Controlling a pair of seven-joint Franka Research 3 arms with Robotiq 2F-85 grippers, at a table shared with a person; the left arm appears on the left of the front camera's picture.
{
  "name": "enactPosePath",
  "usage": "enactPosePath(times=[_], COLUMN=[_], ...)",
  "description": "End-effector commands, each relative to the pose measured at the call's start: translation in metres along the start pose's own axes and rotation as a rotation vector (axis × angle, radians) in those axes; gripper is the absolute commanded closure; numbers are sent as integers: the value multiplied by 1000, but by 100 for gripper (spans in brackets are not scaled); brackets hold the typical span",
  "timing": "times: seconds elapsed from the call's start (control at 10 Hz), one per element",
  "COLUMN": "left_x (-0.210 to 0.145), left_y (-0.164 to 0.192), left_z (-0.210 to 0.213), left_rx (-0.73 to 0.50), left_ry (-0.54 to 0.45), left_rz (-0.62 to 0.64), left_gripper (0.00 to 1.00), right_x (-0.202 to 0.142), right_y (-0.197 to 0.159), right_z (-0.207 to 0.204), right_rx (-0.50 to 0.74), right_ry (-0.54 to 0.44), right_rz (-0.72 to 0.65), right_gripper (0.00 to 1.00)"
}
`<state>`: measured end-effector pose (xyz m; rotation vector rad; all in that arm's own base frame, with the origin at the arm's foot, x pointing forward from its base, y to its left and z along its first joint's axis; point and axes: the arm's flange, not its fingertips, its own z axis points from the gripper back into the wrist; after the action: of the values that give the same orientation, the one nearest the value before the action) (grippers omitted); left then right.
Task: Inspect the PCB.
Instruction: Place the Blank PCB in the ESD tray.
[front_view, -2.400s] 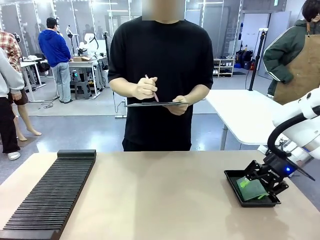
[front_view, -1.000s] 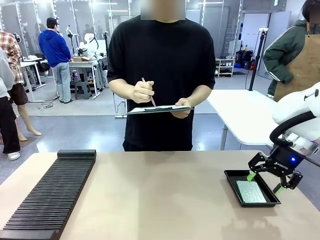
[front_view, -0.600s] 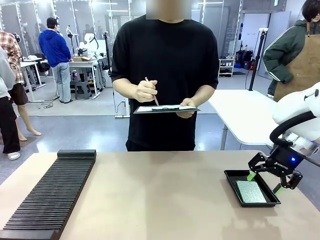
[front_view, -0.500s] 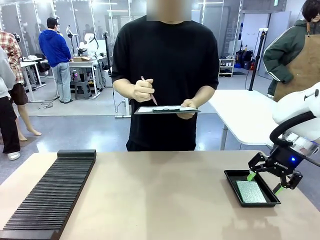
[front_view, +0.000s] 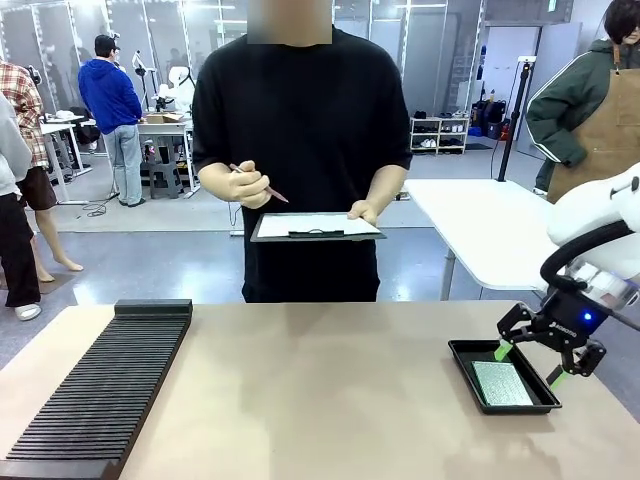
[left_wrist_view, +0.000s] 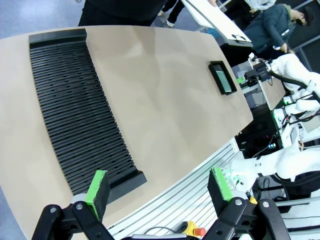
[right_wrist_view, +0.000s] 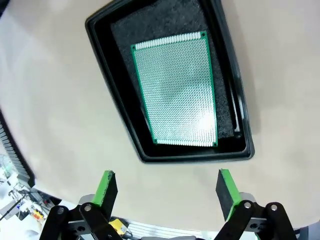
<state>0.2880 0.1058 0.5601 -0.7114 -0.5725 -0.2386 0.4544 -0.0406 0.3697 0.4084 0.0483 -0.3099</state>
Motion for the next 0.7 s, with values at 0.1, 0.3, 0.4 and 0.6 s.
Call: enactPosePath(times=[0.1,0.3,0.4,0.6], left_x=[0,0,0,0], left_y=[-1,-1,-1,-1], left_z=[0,0,0,0], left_rx=[9,9,9,9], left_ry=[7,7,7,7], left_rz=[-7,-7,-7,-7], left_gripper=[0,0,0,0], right_x=[-38,-65,-83,-118], right_y=[18,9,-3,-27], right_z=[89,136,155,178], right_rx=[116,263,349,449], right_ry=[55,95,110,115], right_rz=[-8,-3,5,26], right_gripper=[0,0,0,0])
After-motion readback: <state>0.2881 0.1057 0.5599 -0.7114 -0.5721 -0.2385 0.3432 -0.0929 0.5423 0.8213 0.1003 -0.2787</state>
